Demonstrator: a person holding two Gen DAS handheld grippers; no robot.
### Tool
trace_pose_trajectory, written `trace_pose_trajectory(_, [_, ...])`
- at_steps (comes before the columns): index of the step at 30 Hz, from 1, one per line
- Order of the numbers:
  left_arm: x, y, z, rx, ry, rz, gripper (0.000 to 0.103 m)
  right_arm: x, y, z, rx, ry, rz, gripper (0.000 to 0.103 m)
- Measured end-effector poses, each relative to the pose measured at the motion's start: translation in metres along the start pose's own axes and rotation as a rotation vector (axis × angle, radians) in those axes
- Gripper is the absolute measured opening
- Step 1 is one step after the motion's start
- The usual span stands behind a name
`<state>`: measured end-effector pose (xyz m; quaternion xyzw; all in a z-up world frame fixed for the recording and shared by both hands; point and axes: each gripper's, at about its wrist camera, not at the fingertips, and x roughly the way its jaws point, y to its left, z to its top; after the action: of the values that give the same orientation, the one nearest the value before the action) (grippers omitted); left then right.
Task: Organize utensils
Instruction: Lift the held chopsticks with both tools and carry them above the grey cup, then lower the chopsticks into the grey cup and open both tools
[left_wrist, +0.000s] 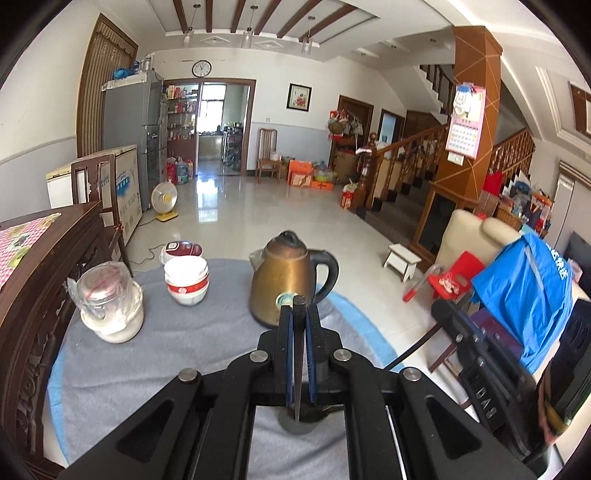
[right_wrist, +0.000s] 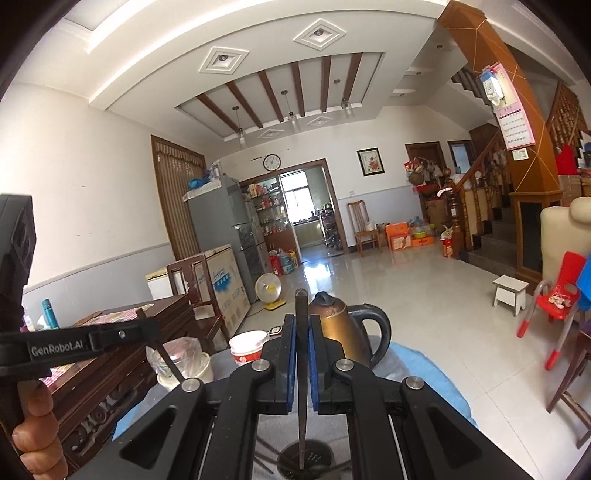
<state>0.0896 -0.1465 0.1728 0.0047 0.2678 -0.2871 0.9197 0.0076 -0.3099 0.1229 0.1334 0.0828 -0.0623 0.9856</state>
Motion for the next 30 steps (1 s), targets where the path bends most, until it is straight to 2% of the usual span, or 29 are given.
trace_pose_trajectory(7, [0.033, -0.008, -0.001, -0.019, -0.022, 0.037, 0.007, 0.022, -0.003, -0.017, 0.027, 0.042, -0.018, 0.006])
trace_pose_trajectory(12, [0.061, -0.009, -0.012, -0.025, -0.005, 0.072, 0.007, 0.027, -0.004, -0.032, 0.026, 0.086, -0.014, 0.006])
trace_pose_trajectory(17, [0.086, -0.008, -0.026, -0.032, 0.045, 0.086, 0.007, 0.033, -0.010, -0.044, 0.035, 0.133, -0.023, 0.006])
trace_pose_trajectory(25, [0.090, -0.013, -0.039, 0.025, 0.082, 0.117, 0.007, 0.042, -0.027, -0.059, 0.085, 0.214, -0.032, 0.007])
trace_pose_trajectory(27, [0.081, -0.016, -0.038, 0.056, 0.066, 0.121, 0.012, 0.045, -0.032, -0.060, 0.106, 0.236, -0.021, 0.008])
trace_pose_trajectory(28, [0.077, -0.017, -0.037, 0.067, 0.060, 0.119, 0.023, 0.045, -0.034, -0.060, 0.114, 0.244, -0.017, 0.008])
trace_pose_trajectory(29, [0.071, -0.018, -0.037, 0.078, 0.047, 0.116, 0.042, 0.047, -0.034, -0.060, 0.124, 0.253, -0.014, 0.008])
trace_pose_trajectory(30, [0.064, -0.018, -0.037, 0.084, 0.029, 0.117, 0.050, 0.047, -0.035, -0.061, 0.130, 0.262, -0.008, 0.008])
